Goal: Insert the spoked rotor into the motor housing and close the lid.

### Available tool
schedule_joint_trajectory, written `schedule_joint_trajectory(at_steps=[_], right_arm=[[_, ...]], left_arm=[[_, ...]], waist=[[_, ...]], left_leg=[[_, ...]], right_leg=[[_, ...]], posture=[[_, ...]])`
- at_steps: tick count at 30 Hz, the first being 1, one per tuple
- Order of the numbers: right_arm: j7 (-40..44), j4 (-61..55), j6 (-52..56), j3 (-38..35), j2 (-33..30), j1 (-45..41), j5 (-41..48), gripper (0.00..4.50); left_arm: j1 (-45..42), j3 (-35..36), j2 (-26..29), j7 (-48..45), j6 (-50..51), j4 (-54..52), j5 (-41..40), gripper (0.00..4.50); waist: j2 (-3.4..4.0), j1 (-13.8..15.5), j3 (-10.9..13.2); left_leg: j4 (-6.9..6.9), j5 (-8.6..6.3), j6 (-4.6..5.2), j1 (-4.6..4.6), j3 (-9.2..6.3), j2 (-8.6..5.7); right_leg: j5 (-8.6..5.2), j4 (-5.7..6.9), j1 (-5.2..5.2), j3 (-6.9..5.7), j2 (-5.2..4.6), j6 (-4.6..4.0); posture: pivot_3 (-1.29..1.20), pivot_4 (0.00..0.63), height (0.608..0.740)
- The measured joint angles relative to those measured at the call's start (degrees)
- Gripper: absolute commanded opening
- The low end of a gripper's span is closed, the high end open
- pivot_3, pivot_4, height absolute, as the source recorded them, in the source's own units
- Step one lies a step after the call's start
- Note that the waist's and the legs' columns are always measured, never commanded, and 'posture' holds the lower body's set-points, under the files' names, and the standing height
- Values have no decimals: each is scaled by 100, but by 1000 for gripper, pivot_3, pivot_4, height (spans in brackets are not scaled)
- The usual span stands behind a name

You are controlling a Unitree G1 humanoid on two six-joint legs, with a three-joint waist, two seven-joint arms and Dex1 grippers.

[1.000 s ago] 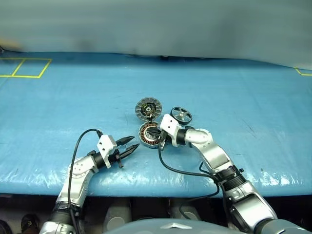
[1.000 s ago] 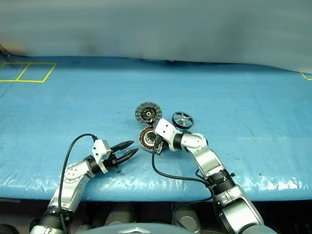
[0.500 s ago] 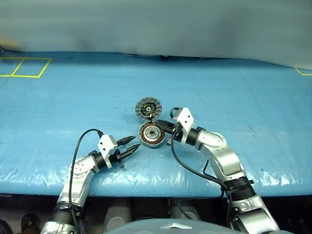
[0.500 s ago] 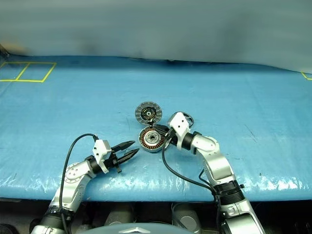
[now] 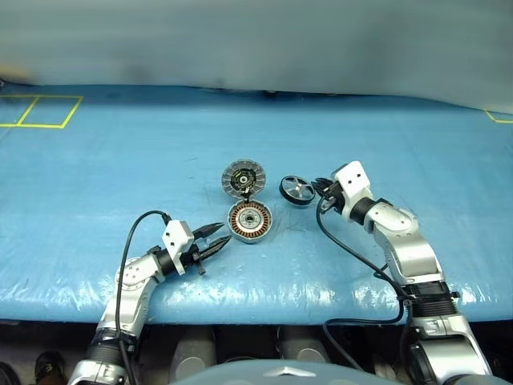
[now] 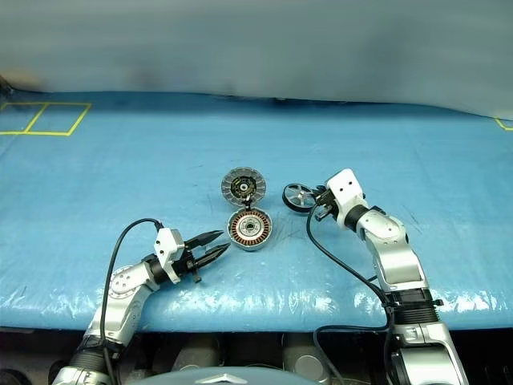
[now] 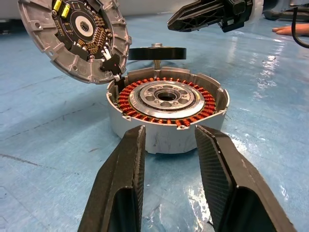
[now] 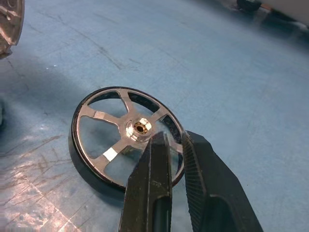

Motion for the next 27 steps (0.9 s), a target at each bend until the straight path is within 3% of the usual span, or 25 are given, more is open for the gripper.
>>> schedule_joint_trajectory(at_steps=[20, 23, 27], right_arm=[[337, 612, -129, 248, 0, -87, -120, 509], [372, 691, -152, 240, 8, -128, -101, 22], [375, 667, -145, 118, 73, -65, 39, 22]], left_arm=[[49, 0, 24, 120, 2, 0, 48, 1702], [49, 0, 24, 120, 3, -1, 48, 1702], [50, 0, 23, 118, 6, -1, 47, 1702]], waist=[[0, -7, 0], [-1, -8, -1], [0, -5, 0]], left_leg=[[5, 0, 0, 10, 1, 0], [5, 0, 0, 17, 1, 1], [3, 0, 0, 15, 1, 1]], right_leg=[[0, 1, 12, 0, 1, -1], [-1, 2, 18, 1, 1, -3], [0, 2, 16, 1, 1, -1]], posture=[[0, 150, 740], [0, 150, 740], [0, 150, 740]])
